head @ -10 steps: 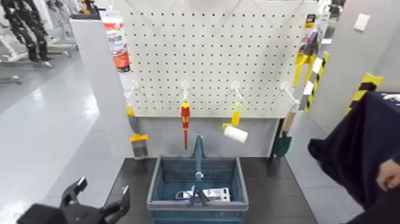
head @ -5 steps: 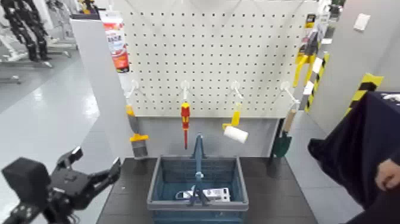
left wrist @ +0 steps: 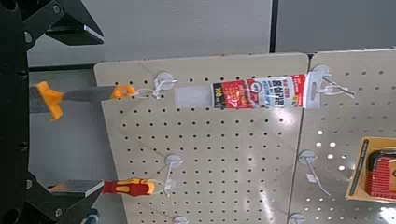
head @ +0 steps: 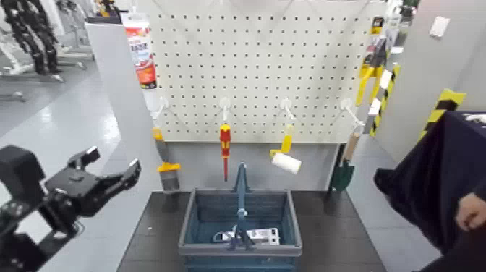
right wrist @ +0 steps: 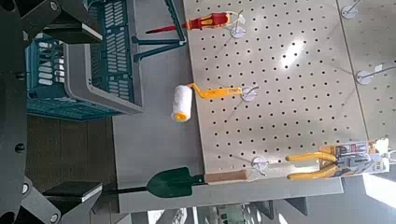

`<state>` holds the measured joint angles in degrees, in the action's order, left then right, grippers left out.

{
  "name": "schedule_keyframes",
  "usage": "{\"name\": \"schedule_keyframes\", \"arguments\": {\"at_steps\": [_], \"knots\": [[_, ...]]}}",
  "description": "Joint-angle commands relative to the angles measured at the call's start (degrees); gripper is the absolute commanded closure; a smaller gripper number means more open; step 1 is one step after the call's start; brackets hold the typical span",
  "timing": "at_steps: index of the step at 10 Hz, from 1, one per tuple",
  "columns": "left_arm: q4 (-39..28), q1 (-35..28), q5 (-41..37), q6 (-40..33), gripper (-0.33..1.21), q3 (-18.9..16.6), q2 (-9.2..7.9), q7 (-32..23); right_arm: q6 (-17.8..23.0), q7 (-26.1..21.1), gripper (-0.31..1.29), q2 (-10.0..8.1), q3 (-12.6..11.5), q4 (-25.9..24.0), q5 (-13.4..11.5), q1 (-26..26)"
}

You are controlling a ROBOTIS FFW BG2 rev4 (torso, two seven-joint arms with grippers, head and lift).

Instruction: Put the red glue tube into the crate.

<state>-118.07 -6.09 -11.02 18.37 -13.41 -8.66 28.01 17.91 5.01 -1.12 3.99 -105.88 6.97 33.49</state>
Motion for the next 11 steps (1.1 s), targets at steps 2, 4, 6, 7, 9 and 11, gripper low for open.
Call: {"name": "schedule_keyframes", "arguments": {"at_steps": [2,4,6,7,9,11], "knots": [[2.1,6.4,-0.8,1.6,0.24,-2.1,-0.48,4.2,0.0,0.1,0.18,-0.46,0.4,0.2,0.6,-0.6],[4.1,10.0,-0.8,1.8,0.24,-3.0,-0.74,5.8,0.0,0.1,0.18,-0.64,0.6,0.3,0.8,-0.9],[6.6,13.6,-0.7,1.7,0.25,-3.4,-2.32,7.1,0.0,0.2,0.18,-0.9,1.0,0.6,1.1,-1.2],[8.1,15.2,-0.8,1.4,0.26,-3.5,-3.03,7.9,0.0,0.2,0.18,-0.99,1.1,0.7,1.2,-1.4],[11.4,19.2,-1.0,1.8,0.28,-3.1,-4.87,9.8,-0.1,0.4,0.18,-0.99,1.3,0.8,1.6,-1.6],[15.5,23.2,-1.2,1.8,0.28,-2.5,-6.1,12.0,-0.3,1.1,0.18,-0.99,1.2,1.0,1.9,-1.9]]}}
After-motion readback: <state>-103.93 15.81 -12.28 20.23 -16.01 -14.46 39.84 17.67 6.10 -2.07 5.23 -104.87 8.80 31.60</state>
